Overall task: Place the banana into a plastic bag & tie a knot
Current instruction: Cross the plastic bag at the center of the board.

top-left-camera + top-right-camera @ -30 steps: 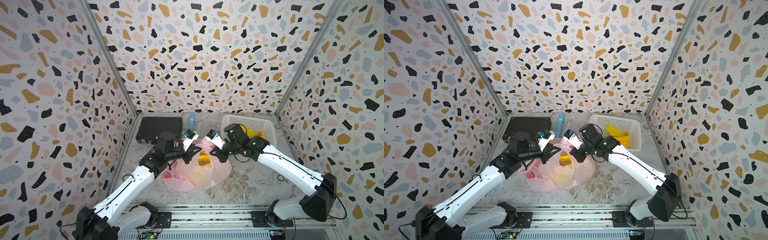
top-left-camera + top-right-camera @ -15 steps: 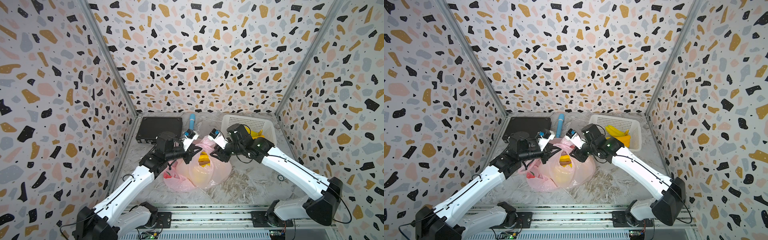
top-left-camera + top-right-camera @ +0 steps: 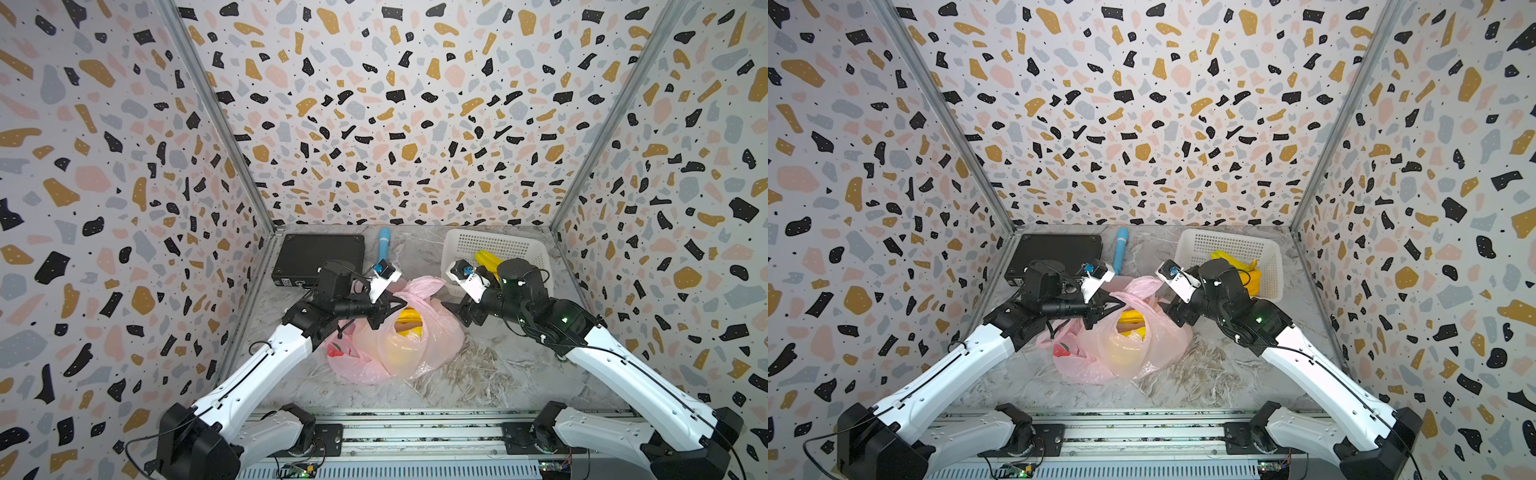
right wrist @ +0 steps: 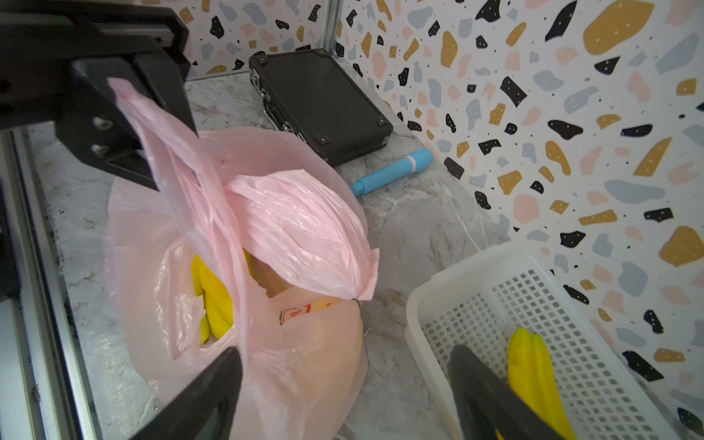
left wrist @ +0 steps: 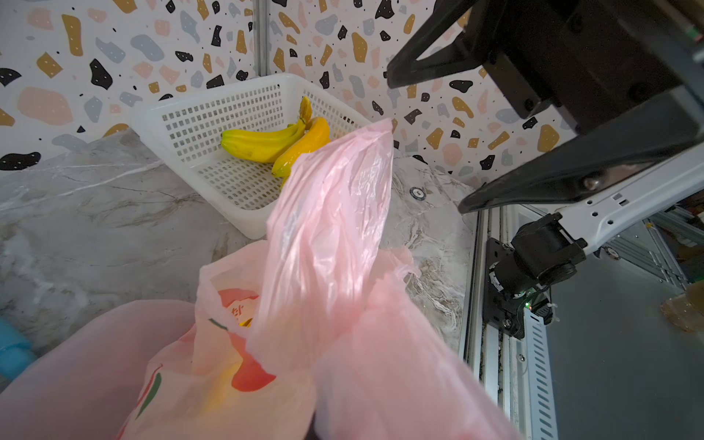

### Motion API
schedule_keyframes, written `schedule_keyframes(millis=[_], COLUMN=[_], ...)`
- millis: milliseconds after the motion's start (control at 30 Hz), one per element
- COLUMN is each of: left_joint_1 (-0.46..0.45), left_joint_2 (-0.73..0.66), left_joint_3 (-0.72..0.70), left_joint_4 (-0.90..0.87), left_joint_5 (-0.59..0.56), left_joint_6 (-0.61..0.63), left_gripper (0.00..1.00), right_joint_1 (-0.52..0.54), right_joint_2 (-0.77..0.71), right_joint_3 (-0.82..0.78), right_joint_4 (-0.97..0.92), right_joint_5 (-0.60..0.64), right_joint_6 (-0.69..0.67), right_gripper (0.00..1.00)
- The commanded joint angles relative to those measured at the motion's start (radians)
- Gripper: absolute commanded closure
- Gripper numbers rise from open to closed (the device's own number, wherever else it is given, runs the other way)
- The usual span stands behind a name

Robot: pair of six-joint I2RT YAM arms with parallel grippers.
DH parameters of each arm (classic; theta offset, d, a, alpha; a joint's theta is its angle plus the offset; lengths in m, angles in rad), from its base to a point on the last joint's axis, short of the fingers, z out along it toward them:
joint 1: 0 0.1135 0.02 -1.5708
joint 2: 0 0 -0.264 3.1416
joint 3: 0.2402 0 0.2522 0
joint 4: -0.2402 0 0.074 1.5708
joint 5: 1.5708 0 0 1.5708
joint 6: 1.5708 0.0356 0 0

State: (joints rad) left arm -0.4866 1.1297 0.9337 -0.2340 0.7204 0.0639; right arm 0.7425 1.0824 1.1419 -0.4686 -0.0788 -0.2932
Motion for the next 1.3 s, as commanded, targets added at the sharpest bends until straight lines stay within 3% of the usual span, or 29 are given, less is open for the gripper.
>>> schedule_keyframes(millis=[0, 167, 333, 600, 700, 767, 833, 867, 1033, 1267], left_joint_1=[0.01, 0.023, 0.034, 0.042, 0.042, 0.043, 0.044, 0.044, 0.046, 0.046], left_joint_2=[0.007, 0.031, 0.045, 0.061, 0.064, 0.067, 0.068, 0.067, 0.063, 0.074], left_joint_3=[0.042, 0.075, 0.09, 0.091, 0.09, 0.09, 0.088, 0.086, 0.071, 0.056], left_joint_4=[-0.04, -0.091, -0.111, -0.108, -0.102, -0.096, -0.094, -0.091, -0.056, -0.01], left_joint_5=[0.044, 0.08, 0.103, 0.123, 0.125, 0.126, 0.122, 0.119, 0.056, -0.112], left_joint_6=[0.025, 0.049, 0.061, 0.063, 0.062, 0.06, 0.057, 0.053, 0.015, -0.043], left_gripper=[1.0, 1.0, 1.0, 1.0, 1.0, 1.0, 1.0, 1.0, 1.0, 1.0], right_joint_1=[0.0, 0.0, 0.0, 0.011, 0.015, 0.016, 0.017, 0.017, 0.017, 0.044], right_joint_2=[0.025, 0.076, 0.143, 0.181, 0.206, 0.221, 0.231, 0.234, 0.241, 0.336], right_joint_3=[0.014, 0.038, 0.109, 0.132, 0.162, 0.184, 0.205, 0.218, 0.296, 0.437], right_joint_4=[-0.002, 0.026, -0.012, -0.038, -0.076, -0.103, -0.125, -0.134, -0.217, -0.429], right_joint_5=[0.036, 0.044, 0.005, -0.17, -0.207, -0.225, -0.232, -0.225, -0.21, -0.296], right_joint_6=[-0.135, -0.202, -0.235, -0.234, -0.243, -0.243, -0.227, -0.21, -0.068, 0.164], right_gripper=[0.0, 0.01, 0.13, 0.26, 0.41, 0.61, 0.91, 1.0, 1.0, 1.0])
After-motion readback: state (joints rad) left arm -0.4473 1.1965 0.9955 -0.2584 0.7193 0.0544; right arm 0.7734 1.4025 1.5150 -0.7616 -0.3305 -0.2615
